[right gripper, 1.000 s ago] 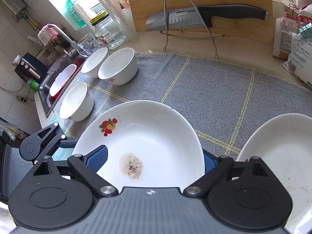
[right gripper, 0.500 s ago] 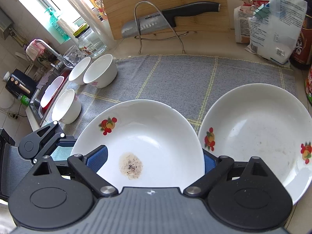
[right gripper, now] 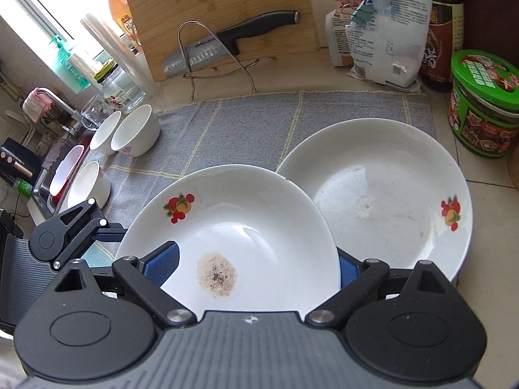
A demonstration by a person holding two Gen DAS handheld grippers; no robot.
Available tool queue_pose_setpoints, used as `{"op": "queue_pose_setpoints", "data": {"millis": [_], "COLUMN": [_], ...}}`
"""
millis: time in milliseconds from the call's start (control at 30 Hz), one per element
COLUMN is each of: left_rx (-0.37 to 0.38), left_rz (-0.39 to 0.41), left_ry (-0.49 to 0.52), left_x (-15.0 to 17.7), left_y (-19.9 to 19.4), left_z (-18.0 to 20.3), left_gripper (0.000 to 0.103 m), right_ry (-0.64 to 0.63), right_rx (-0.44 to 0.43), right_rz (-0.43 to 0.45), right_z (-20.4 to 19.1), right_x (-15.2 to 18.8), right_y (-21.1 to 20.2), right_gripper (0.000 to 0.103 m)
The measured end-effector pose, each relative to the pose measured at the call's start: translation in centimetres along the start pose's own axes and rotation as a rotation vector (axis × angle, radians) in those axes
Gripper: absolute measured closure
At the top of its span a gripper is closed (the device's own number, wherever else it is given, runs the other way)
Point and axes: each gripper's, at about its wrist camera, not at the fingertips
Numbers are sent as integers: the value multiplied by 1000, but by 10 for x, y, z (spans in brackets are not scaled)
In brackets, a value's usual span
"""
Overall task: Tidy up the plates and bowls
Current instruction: 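Lower the stained plate onto the plate stack with both tools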
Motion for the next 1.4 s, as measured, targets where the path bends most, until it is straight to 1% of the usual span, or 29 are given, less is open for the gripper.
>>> {"op": "queue_pose_setpoints", "data": {"millis": [233,533,900,1400], "left_rx": [34,60,73,84], "left_rz": [1,-2,-6,-15], "left_ry": [26,43,46,34], "left_x": [-12,-25,-39,-46], "left_y": [15,37,59,78], "left_z": [6,12,1,-12], "left_gripper": [1,1,1,1], "right_ry": [35,66,84,92], "right_rx": [21,39,52,57], "right_rz": [16,26,31,18], "right_z": [19,44,69,86], "right_x": [5,5,-6,-20], "right_y": [-11,-18,-15,-5], "right_gripper": [5,5,5,5]}}
Point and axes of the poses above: each gripper's, at about its wrist camera, not at the fingertips, and y roughly the way its jaws point, z to its right, x to its underside, and after that the axes turned 3 degrees about -y, right-handed
